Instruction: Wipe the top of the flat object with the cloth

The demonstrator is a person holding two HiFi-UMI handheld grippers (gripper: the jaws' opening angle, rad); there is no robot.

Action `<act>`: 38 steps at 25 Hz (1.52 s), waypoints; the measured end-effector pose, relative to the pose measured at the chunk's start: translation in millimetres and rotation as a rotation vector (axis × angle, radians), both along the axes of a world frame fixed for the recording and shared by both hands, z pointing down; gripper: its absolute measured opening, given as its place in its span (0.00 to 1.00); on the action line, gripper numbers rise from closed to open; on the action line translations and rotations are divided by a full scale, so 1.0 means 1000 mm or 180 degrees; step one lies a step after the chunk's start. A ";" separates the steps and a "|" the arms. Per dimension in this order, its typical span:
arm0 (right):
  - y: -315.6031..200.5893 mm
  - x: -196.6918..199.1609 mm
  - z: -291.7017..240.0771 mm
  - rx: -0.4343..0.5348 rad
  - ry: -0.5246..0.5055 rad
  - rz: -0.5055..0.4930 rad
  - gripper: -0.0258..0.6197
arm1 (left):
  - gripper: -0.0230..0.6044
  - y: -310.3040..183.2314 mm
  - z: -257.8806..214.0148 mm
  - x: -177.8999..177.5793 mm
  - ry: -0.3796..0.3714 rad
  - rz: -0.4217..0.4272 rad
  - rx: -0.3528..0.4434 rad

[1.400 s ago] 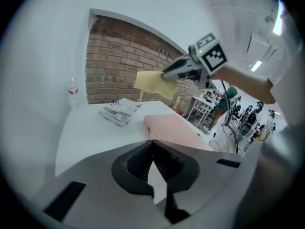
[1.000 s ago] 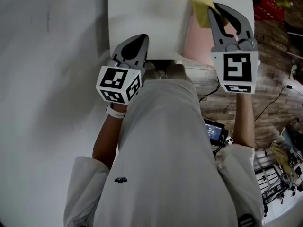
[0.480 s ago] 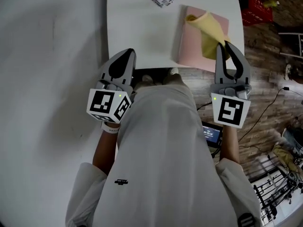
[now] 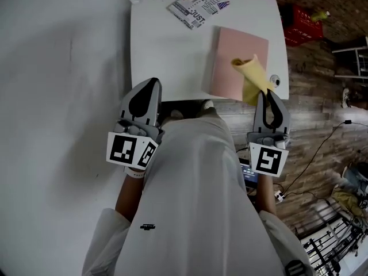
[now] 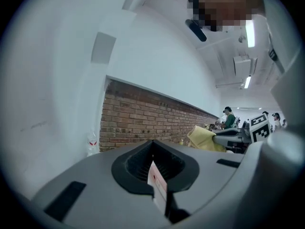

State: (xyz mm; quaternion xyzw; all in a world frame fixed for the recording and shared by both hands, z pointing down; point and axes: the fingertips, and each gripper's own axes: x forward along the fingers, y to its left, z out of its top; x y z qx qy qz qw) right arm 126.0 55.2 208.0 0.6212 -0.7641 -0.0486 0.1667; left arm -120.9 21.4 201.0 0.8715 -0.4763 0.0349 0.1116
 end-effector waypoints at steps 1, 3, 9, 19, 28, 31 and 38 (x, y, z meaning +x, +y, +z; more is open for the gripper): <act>0.001 0.003 0.003 -0.0039 -0.0032 -0.0002 0.10 | 0.06 -0.001 -0.001 0.001 0.0003 0.0004 0.0011; -0.003 0.005 0.004 -0.0056 -0.0093 -0.0021 0.10 | 0.06 -0.004 0.002 0.004 0.0021 0.0012 0.0003; -0.026 -0.007 -0.017 0.0074 -0.0275 -0.0249 0.10 | 0.06 -0.011 0.002 0.020 0.0065 0.0082 -0.0027; -0.033 -0.012 -0.033 0.0107 -0.0325 -0.0318 0.10 | 0.06 -0.018 -0.002 0.033 0.0081 0.0174 -0.0034; -0.034 -0.013 -0.036 0.0182 -0.0341 -0.0327 0.10 | 0.06 -0.018 -0.002 0.047 0.0077 0.0297 -0.0014; -0.034 -0.012 -0.036 0.0169 -0.0352 -0.0315 0.10 | 0.06 -0.019 -0.002 0.049 0.0085 0.0309 -0.0009; -0.037 -0.014 -0.037 0.0112 -0.0386 -0.0317 0.10 | 0.06 -0.024 -0.004 0.054 0.0073 0.0331 -0.0020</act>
